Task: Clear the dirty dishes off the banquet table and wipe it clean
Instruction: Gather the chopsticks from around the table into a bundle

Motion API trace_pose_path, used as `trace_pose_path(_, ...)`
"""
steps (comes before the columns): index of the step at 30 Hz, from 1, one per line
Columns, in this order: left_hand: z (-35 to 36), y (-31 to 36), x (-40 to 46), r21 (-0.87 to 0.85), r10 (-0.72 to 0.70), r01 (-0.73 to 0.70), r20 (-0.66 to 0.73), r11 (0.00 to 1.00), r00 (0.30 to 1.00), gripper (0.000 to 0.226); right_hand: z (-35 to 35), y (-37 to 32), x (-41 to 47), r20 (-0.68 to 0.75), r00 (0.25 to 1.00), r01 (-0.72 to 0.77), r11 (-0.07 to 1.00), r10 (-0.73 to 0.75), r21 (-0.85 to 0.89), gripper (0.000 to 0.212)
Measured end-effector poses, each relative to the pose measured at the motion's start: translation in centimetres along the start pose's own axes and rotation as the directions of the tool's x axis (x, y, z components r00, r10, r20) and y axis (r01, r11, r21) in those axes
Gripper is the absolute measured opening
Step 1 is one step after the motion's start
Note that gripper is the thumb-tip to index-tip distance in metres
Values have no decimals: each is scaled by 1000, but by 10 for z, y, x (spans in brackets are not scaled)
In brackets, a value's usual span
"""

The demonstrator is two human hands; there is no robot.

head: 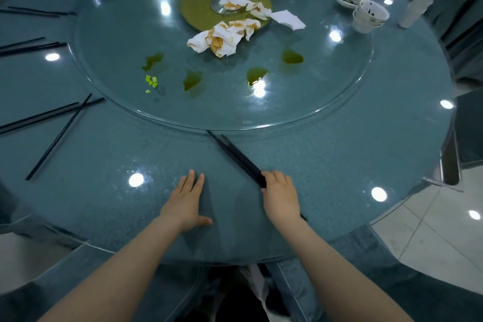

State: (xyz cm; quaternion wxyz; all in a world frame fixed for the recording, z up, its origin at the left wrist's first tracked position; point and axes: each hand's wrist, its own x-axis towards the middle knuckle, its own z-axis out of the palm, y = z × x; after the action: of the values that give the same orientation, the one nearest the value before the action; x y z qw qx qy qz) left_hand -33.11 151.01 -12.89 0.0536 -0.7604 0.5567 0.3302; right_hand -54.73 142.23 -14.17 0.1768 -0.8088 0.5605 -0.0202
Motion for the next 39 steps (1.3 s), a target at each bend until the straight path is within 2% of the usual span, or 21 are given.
trace_pose_path(4, 2, 2, 1, -4, -14, 14, -15, 1000, 1000, 121, -10, -2, 12, 79, 994, -82, 995, 78, 48, 46)
trace_pose_path(7, 4, 1, 1, -16, -14, 14, -21, 1000, 1000, 122, -13, -2, 19, 170, 983, -81, 996, 76, 23, 33)
trace_pose_path(12, 2, -5, -2, -98, 11, -12, -14, 995, 1000, 114, -14, -4, 23, 217, 974, -61, 997, 69, -47, 29)
trace_pose_path(21, 3, -11, -22, -269, -100, 69, -104, 961, 989, 95, -14, -5, 28, 296, 955, 86, 981, -31, -174, 31)
trace_pose_path(26, 3, -23, -43, -425, -197, 126, -125, 896, 972, 89, -10, -9, 24, 265, 959, 163, 957, -97, -240, 30)
trace_pose_path(30, -8, -40, -65, -496, -263, 137, -194, 858, 945, 83, -11, -23, 27, 313, 928, 290, 921, -203, -260, 30)
trace_pose_path(34, -18, -66, -97, -573, -332, 145, -238, 807, 913, 80, -16, -58, 23, 357, 902, 328, 924, -244, -198, 23)
trace_pose_path(39, -34, -118, -142, -652, -424, 151, -286, 744, 859, 74, -17, -127, 16, 288, 925, 275, 960, -247, -61, 8)
